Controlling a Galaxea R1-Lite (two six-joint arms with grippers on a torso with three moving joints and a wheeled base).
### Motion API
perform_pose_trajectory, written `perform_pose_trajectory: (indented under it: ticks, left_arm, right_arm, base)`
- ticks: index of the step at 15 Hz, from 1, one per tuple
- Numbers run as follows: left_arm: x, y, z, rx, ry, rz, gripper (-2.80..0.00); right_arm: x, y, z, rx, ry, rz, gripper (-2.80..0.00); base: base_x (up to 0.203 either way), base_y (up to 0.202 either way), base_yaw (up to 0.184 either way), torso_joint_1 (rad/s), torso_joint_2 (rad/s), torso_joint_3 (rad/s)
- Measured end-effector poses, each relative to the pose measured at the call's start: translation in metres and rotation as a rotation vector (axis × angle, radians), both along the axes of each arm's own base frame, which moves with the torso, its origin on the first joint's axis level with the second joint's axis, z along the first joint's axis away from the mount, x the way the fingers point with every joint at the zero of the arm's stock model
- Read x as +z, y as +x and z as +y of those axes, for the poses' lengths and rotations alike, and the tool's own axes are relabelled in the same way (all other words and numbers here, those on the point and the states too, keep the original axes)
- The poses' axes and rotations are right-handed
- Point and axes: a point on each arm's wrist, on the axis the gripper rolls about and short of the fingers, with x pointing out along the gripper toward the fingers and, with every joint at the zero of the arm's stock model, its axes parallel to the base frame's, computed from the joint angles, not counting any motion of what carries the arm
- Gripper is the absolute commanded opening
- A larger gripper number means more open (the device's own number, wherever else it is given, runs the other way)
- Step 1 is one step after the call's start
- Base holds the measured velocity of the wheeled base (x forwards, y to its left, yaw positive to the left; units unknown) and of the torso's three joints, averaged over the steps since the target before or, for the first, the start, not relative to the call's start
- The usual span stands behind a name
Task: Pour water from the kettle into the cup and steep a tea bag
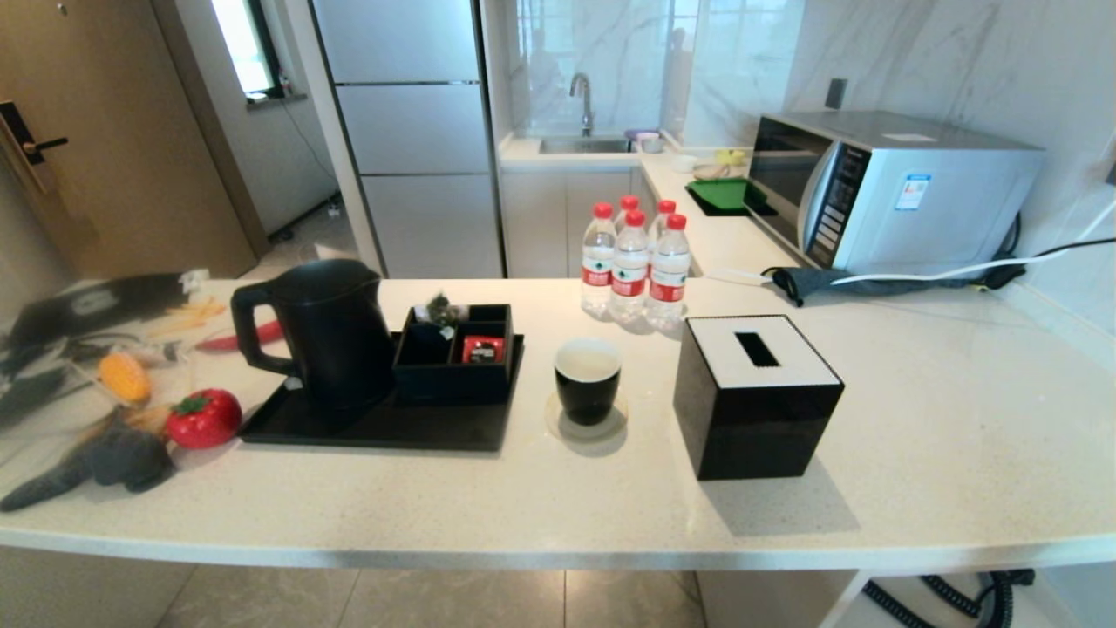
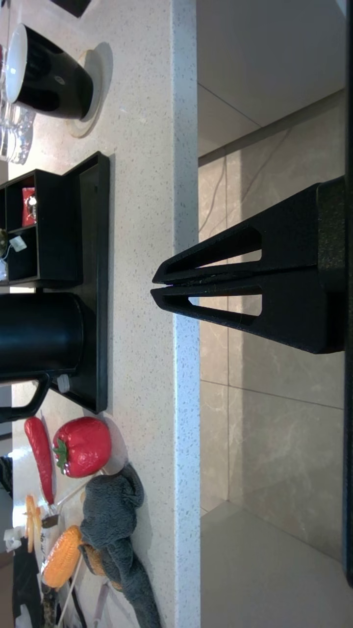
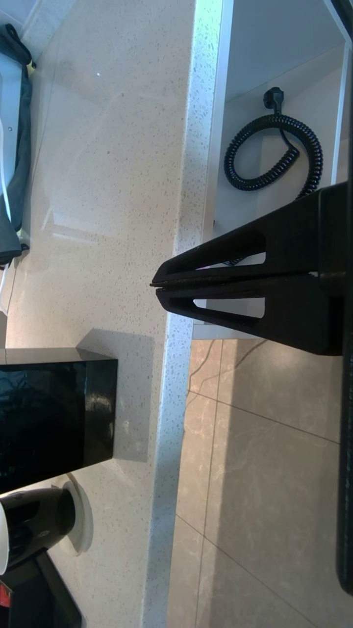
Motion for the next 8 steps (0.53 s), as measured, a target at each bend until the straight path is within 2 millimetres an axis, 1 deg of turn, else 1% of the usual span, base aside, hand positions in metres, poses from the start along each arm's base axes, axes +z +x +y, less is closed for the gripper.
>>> perform_pose_trajectory:
  ticks: [8]
  left_arm:
    - [0.0, 0.0, 0.0, -0.001, 0.0, 0.0, -2.8]
  right_arm:
    - [0.0, 0.0, 0.0, 0.0, 0.0, 0.0, -2.8]
  base:
    - [0.0, 0.0, 0.0, 0.0, 0.0, 0.0]
